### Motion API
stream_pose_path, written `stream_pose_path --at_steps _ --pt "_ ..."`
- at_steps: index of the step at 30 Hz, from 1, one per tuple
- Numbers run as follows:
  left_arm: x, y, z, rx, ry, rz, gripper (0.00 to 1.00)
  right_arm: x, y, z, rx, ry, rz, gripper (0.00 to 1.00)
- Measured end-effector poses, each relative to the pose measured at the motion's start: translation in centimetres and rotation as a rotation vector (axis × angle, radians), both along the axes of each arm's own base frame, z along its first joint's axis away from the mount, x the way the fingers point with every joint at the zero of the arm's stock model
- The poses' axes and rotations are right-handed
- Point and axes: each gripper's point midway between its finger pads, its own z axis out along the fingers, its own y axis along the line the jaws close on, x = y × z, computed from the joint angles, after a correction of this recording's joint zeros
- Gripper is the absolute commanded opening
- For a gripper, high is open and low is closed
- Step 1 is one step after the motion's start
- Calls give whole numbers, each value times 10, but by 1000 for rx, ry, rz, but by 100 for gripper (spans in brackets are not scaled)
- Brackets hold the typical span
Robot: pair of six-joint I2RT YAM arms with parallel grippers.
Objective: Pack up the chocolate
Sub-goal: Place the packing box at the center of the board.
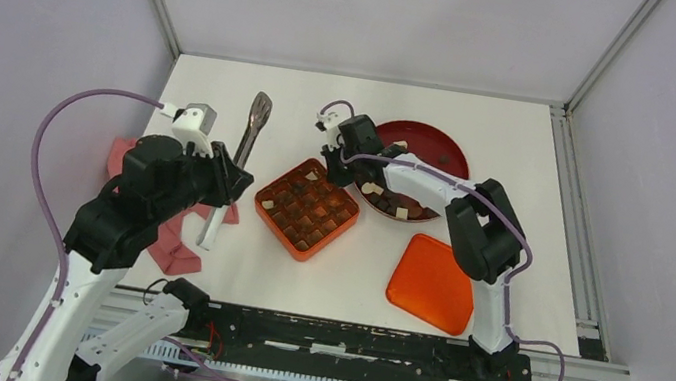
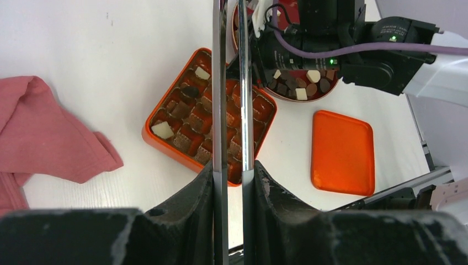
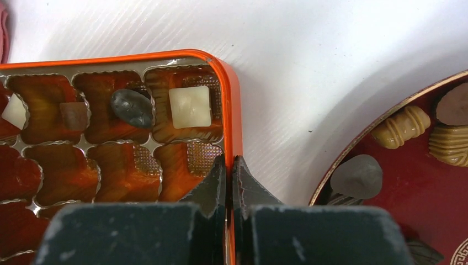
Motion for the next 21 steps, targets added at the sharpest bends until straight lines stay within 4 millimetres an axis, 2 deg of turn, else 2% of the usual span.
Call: stream_pose_path --at_steps 5,10,13,15,18,21 --pt "-2 1 -8 4 13 1 30 9 0 -3 25 29 -62 18" --pt "-5 -1 -13 -21 29 2 30 20 1 -17 42 64 -97 24" --pt "-8 -4 -11 -54 34 1 30 20 2 -17 56 77 -96 34" --pt "-11 -6 -8 -80 35 -5 30 19 3 -15 68 84 -81 48" --pt "-17 -11 -2 -130 31 -19 30 15 5 -7 88 90 -18 65" --pt "-22 -20 8 -213 20 -46 30 10 -1 24 104 35 62 70"
